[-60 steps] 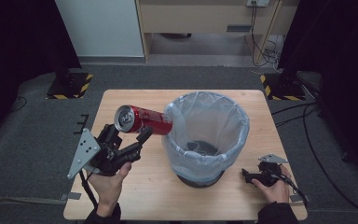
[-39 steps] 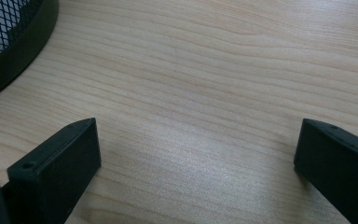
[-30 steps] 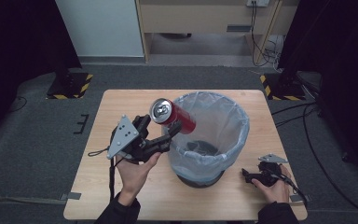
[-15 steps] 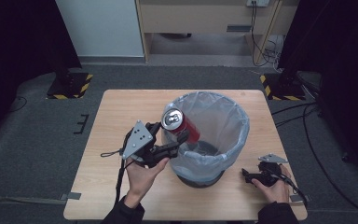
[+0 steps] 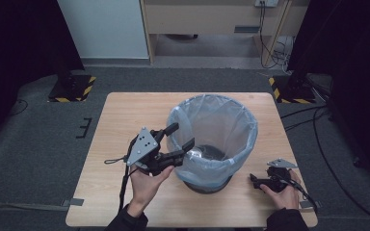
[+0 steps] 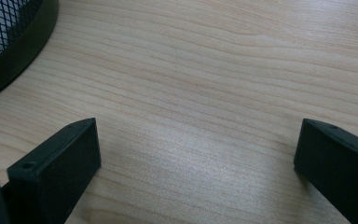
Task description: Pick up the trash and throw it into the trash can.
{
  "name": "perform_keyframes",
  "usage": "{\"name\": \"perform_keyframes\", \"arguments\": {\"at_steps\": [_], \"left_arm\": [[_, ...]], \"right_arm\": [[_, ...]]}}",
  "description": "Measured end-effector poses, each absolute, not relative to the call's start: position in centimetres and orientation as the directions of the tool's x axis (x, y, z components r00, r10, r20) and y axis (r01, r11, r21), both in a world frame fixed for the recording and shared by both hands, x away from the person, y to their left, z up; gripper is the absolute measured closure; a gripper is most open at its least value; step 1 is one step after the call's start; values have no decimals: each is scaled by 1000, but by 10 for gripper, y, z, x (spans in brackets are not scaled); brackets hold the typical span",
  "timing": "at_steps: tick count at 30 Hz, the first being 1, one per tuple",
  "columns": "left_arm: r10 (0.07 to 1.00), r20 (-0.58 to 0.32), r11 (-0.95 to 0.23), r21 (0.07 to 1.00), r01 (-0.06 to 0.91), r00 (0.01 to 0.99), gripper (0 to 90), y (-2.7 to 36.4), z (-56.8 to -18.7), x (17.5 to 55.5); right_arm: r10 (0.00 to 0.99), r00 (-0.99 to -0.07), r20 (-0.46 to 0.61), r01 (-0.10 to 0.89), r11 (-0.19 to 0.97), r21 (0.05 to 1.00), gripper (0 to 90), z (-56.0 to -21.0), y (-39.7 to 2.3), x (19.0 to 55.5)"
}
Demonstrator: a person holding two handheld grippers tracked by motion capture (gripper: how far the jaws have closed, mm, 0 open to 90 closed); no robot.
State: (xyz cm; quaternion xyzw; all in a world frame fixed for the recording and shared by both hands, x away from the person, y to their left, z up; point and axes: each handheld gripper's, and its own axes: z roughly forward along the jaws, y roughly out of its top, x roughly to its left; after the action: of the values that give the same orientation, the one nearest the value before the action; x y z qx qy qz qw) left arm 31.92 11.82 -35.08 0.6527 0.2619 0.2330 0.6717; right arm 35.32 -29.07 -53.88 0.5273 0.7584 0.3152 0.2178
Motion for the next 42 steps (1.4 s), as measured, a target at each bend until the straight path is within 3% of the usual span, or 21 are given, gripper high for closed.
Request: {"name": "perform_keyframes", "arguments": {"at_steps": [23,42], "left_arm": [[759,-27,18,1000,21,651,276,177,-354,310],[822,-45,-72,980,183,568,238,208,-412,323]], "right_arm": [[937,-348,4,664,244,707,5,-539,-291,353],[937,-349,4,663,244,707,5,-539,-291,353]]}}
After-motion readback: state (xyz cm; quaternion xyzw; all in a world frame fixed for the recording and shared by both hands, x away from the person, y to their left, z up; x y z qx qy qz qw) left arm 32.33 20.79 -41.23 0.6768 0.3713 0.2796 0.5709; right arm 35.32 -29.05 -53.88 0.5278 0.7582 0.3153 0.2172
